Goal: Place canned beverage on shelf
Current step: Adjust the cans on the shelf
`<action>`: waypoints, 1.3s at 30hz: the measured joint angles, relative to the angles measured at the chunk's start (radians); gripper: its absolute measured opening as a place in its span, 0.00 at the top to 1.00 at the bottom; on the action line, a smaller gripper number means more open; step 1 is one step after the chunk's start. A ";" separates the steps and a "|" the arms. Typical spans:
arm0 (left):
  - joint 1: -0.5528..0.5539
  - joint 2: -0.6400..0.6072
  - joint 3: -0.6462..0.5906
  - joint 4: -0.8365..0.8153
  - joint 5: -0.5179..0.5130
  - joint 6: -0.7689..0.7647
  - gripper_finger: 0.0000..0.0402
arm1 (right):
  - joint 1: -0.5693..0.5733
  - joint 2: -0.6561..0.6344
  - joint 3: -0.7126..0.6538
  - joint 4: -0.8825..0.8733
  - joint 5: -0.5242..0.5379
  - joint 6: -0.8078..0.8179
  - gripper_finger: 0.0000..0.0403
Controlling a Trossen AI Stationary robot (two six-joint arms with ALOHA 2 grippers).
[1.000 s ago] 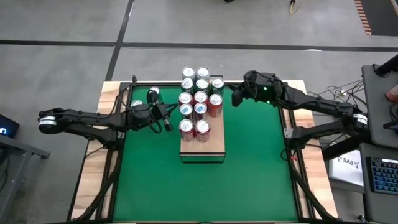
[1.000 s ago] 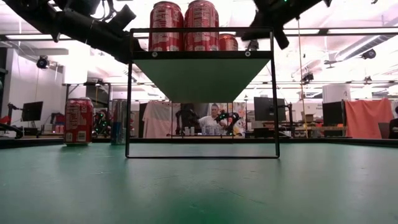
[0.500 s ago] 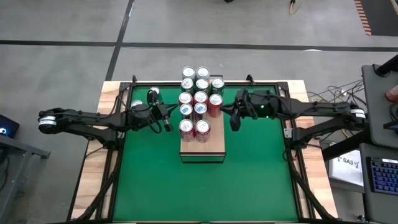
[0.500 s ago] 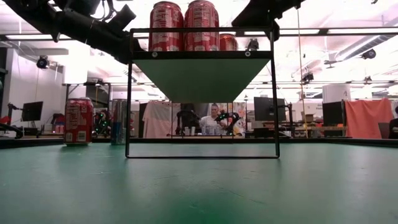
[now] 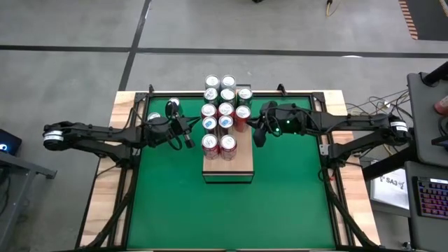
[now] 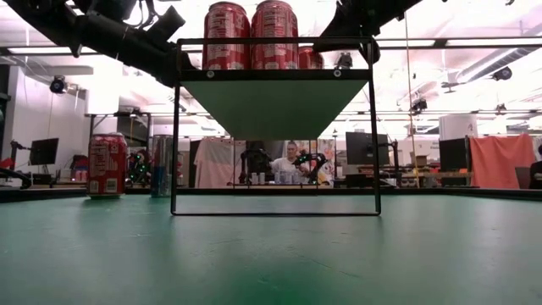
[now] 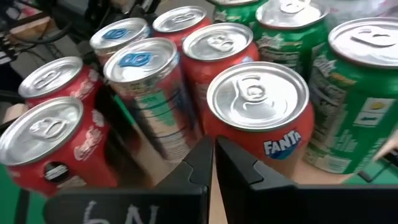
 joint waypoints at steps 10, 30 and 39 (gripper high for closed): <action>0.000 0.000 0.000 0.004 0.000 0.000 1.00 | -0.005 0.000 0.000 -0.008 0.030 -0.006 0.97; -0.045 -0.148 0.000 -0.012 -0.025 0.010 1.00 | -0.005 -0.001 0.029 0.101 0.005 -0.110 0.97; -0.086 -0.287 0.000 0.049 0.199 0.063 1.00 | -0.006 0.138 0.165 0.119 0.005 -0.219 0.97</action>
